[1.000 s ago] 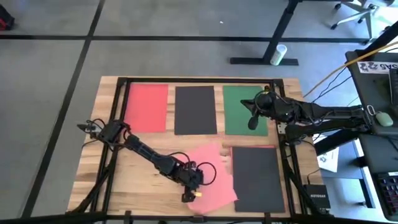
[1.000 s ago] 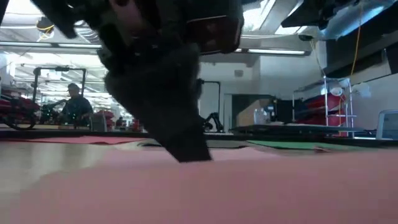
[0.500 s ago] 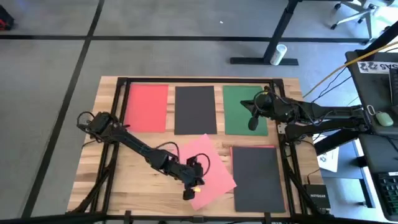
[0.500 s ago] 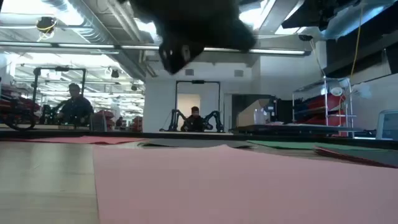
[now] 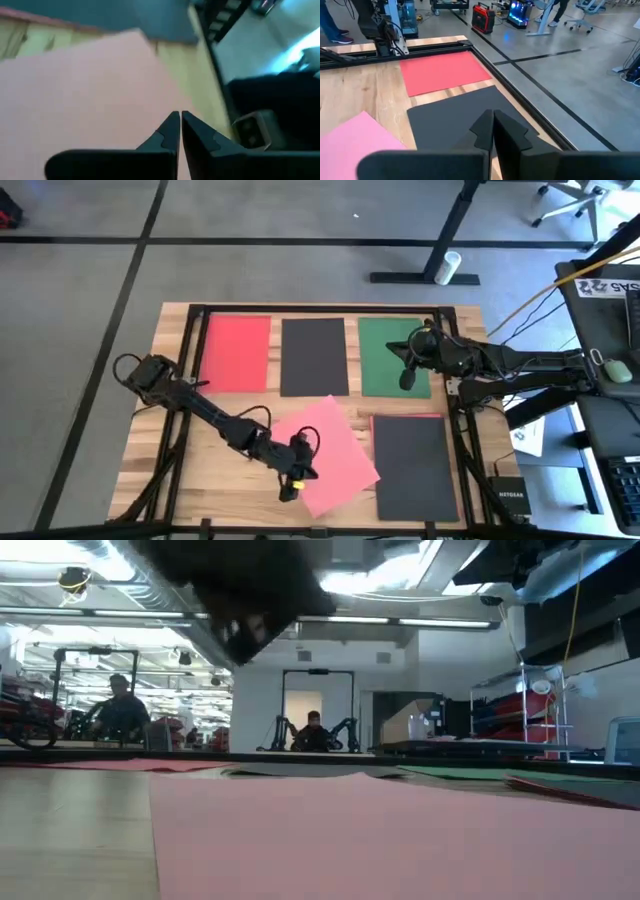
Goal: Organize paper
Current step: Move the pink paper to the bottom left of the table
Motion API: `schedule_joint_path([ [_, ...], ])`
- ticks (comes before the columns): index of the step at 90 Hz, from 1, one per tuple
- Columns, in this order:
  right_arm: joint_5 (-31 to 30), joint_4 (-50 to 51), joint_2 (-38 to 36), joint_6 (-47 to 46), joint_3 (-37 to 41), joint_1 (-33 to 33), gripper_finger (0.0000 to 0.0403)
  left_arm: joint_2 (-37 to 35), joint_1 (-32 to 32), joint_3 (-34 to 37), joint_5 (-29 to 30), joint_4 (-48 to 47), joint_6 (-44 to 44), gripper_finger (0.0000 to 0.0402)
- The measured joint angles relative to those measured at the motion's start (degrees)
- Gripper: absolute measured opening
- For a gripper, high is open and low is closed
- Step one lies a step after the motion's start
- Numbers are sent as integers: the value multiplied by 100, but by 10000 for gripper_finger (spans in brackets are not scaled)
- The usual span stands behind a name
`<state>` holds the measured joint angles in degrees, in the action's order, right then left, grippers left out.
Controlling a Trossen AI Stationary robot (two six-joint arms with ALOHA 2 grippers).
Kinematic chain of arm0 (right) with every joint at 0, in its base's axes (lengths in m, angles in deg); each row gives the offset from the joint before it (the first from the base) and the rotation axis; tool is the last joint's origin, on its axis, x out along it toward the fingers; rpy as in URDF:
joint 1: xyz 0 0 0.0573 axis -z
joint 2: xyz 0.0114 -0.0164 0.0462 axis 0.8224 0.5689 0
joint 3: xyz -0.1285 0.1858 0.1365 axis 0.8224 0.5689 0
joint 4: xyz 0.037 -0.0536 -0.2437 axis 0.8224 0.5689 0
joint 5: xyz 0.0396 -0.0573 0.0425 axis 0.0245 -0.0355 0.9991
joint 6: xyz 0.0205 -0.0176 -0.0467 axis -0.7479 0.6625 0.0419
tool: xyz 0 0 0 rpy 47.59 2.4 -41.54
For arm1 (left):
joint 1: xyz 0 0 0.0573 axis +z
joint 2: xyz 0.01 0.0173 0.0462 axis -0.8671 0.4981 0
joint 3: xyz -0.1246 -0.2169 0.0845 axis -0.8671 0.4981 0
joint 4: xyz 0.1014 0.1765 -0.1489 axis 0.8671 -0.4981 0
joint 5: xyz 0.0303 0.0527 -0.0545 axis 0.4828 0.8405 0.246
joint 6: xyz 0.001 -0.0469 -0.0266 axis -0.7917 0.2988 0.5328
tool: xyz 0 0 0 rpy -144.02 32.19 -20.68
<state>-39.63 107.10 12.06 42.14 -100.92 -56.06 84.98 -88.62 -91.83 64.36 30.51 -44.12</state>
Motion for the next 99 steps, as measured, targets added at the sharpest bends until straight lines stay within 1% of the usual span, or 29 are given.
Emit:
schedule_joint_path([
  [19, 0, -1, 0, 2, 0, 0, 0, 45, -52, -2, -9, -708, -67, 0],
  [35, 0, 12, 2, 6, 0, 0, 0, 346, -245, -2, -281, -1171, -24, 0],
  [50, 0, 40, 2, 17, 2, 0, 0, 514, -384, -47, -207, -1919, 35, 0],
  [70, 184, 78, 4, -68, 2, 0, 0, 364, -400, -35, 140, -2579, 25, 0],
  [81, 351, 194, 7, -126, 2, 0, 0, 246, -346, -20, 478, -3058, 5, 0],
  [99, 361, 315, 6, -247, 2, 0, 0, 217, -198, -15, 941, -3593, -17, 0],
])
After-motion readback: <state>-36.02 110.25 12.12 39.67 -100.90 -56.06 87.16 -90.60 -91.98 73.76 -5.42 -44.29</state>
